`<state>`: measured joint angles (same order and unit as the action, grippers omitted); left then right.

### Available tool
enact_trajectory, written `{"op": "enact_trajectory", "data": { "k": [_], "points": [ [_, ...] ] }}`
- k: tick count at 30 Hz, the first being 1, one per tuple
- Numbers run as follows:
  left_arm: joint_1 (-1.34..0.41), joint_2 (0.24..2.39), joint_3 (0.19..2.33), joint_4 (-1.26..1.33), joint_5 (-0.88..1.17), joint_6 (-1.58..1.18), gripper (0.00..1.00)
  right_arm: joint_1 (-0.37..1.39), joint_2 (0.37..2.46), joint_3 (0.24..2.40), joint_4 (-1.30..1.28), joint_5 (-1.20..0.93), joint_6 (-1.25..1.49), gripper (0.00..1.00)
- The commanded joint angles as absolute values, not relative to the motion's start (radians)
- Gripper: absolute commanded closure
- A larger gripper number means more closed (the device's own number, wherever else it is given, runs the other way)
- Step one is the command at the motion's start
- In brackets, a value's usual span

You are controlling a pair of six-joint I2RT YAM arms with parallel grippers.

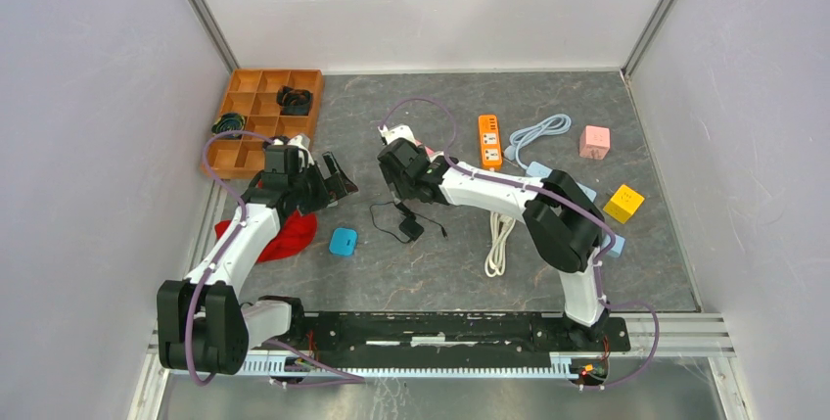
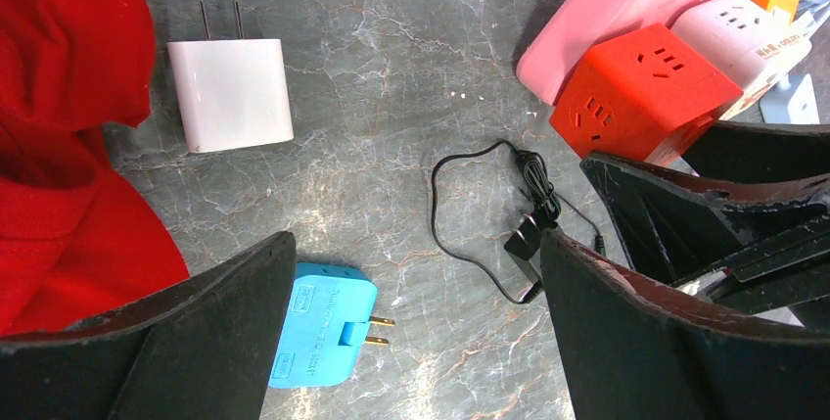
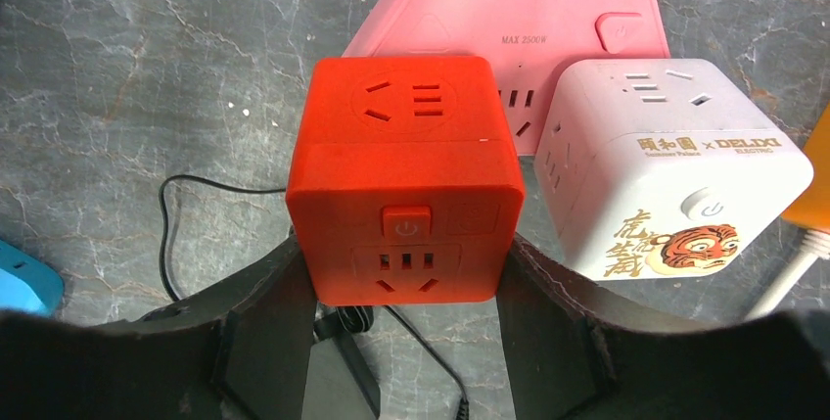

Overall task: Insert the plug
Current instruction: Insert the plug into the socket.

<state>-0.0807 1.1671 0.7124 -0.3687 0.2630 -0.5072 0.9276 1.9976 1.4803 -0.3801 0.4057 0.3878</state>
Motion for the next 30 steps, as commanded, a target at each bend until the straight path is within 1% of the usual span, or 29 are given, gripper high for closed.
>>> {"op": "enact_trajectory", "data": {
  "k": [1, 3, 5, 8, 13, 17, 23, 28, 30],
  "points": [
    [-0.083, 1.155, 0.726, -0.371, 0.249, -0.451, 0.00, 0.934, 1.936, 1.477, -0.495, 0.449, 0.376, 0.72],
    [-0.083, 1.158, 0.730, -0.372, 0.246, -0.452, 0.00, 0.934, 1.919, 1.466, -0.485, 0.447, 0.375, 0.72],
    [-0.083, 1.159, 0.730, -0.371, 0.244, -0.455, 0.00, 0.934, 1.913, 1.467, -0.477, 0.441, 0.371, 0.68],
    [-0.083, 1.160, 0.729, -0.371, 0.247, -0.454, 0.00, 0.934, 1.928, 1.485, -0.481, 0.438, 0.367, 0.56],
    [-0.084, 1.167, 0.731, -0.372, 0.248, -0.453, 0.00, 0.934, 1.942, 1.489, -0.475, 0.436, 0.369, 0.54],
    [-0.083, 1.163, 0.730, -0.373, 0.247, -0.450, 0.00, 0.934, 1.923, 1.493, -0.460, 0.450, 0.362, 0.44],
    [-0.083, 1.155, 0.728, -0.376, 0.235, -0.449, 0.00, 0.933, 1.929, 1.523, -0.445, 0.473, 0.322, 0.43],
    [-0.083, 1.155, 0.728, -0.382, 0.230, -0.448, 0.00, 0.934, 1.940, 1.535, -0.428, 0.461, 0.305, 0.33],
    [-0.083, 1.159, 0.730, -0.379, 0.228, -0.448, 0.00, 0.934, 1.945, 1.542, -0.426, 0.458, 0.289, 0.31]
  ]
}}
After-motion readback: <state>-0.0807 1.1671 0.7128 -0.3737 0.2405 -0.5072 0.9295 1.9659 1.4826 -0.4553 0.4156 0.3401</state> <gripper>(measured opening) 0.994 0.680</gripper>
